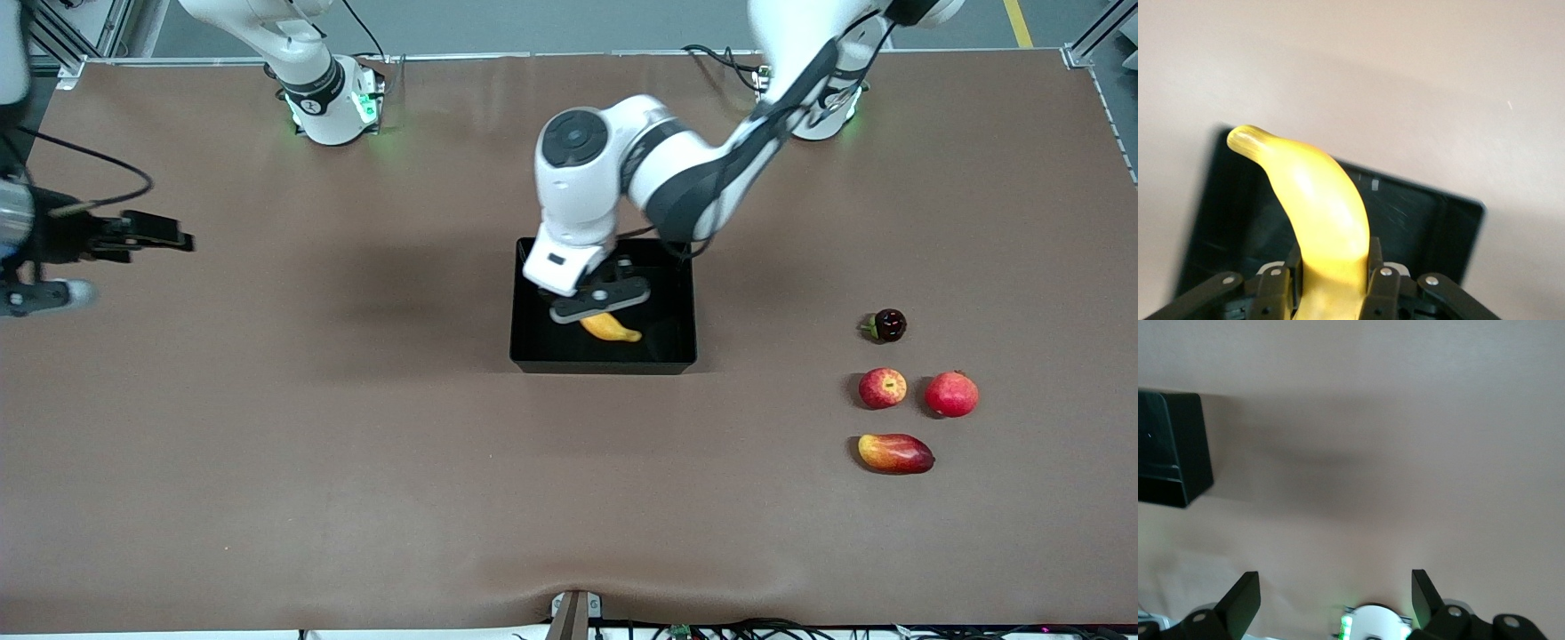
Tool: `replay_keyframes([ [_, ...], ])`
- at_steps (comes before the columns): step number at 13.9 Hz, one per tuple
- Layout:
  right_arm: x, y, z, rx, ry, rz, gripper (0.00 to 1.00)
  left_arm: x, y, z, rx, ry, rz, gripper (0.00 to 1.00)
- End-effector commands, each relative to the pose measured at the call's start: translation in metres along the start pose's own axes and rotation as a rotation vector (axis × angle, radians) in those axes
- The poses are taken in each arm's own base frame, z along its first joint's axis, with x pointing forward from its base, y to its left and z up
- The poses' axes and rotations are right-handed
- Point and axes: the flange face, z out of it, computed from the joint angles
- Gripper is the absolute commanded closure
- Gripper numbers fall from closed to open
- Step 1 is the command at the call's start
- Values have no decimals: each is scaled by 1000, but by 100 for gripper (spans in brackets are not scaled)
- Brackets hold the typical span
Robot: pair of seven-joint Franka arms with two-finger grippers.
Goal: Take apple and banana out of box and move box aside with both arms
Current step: 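Carry the banana toward the fruits while the right gripper reaches the tray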
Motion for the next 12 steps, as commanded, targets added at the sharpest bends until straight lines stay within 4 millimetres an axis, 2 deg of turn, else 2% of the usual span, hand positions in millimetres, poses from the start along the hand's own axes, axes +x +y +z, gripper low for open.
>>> replay_keyframes([
  [1,16,-65,40,-18,19,62,0,62,-63,-14,-15,-52,51,100],
  [4,25,-135,97,-7,60,91,0,115,-117,1,-10,-77,123,100],
  [6,27,-183,139,22,99,148,0,139,-153,30,20,-113,187,100],
  [7,31,-201,158,34,105,152,0,151,-175,52,37,-137,215,100],
  [8,29,-228,177,23,104,129,0,163,-199,76,39,-159,226,100],
  [11,34,-284,242,-16,121,118,0,156,-232,141,-2,-147,279,100],
  [12,37,-296,264,-30,130,103,0,150,-239,160,-15,-146,303,100],
])
